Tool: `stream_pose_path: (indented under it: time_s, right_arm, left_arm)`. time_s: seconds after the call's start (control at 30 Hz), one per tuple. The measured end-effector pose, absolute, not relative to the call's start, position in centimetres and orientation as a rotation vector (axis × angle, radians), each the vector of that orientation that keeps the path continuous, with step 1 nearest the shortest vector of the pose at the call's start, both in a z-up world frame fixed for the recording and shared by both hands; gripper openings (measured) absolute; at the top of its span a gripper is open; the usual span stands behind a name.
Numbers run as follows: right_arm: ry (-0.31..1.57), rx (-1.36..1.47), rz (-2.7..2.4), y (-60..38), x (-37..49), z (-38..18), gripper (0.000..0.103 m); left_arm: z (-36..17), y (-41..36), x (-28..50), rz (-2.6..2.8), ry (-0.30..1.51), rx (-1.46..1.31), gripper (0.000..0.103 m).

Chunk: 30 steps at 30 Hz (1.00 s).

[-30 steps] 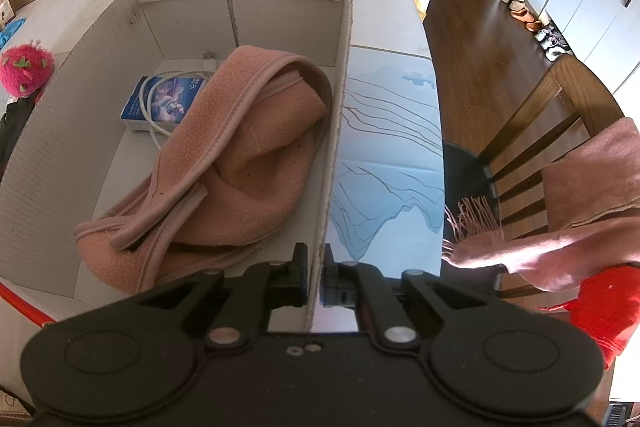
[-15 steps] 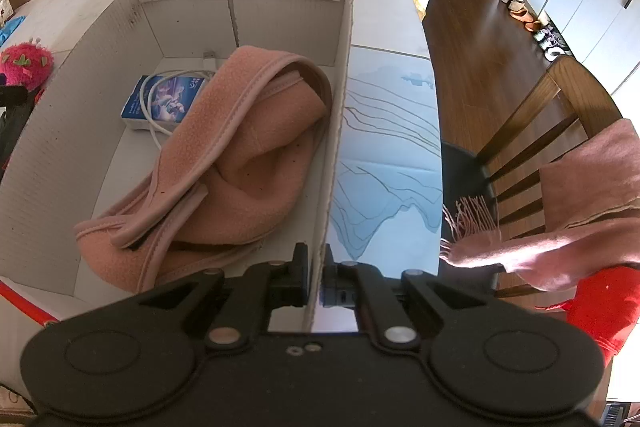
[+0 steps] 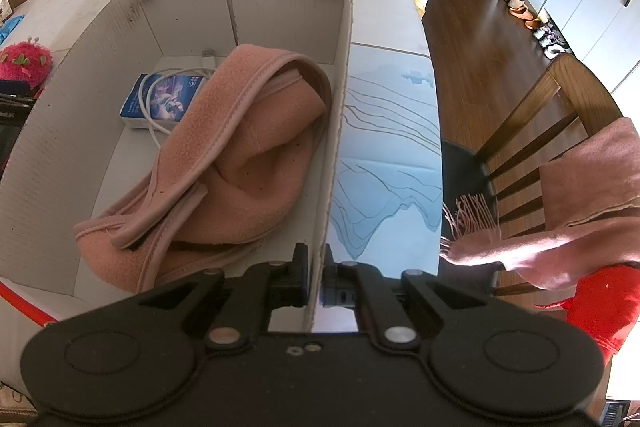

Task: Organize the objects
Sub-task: 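Move the left tool back to the pile and close it on the red cloth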

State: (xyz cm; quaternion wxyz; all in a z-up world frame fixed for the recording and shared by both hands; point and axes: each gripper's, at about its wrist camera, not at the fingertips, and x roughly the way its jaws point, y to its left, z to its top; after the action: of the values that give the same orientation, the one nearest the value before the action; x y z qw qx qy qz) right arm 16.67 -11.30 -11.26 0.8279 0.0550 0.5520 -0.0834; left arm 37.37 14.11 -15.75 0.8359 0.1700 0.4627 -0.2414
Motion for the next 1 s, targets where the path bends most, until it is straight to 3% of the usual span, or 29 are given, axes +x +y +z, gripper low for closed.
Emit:
stream_pose_path:
  time_s: [0.43,0.6,0.73,1.0]
  right_arm:
    - [1.172,0.117,-0.177,-11.3,16.6,-11.2,0.004]
    - [1.172,0.116,-0.177,-11.3,16.6,-11.3,0.004]
    - [1.171,0.115,-0.176,-11.3,16.6,-11.2,0.004]
    - [1.166,0.119,-0.177,-11.3,16.5,-11.2,0.004]
  left_arm:
    - [-17.3,14.2,38.3,-0.476,1.011,0.334,0.094]
    - [-17.0,14.1,38.1,-0.47,1.015,0.34,0.061]
    - [-16.7,14.3,37.8,-0.487,1.011,0.32,0.044]
    - [-15.8,15.2,37.2,-0.485,1.013,0.262,0.034]
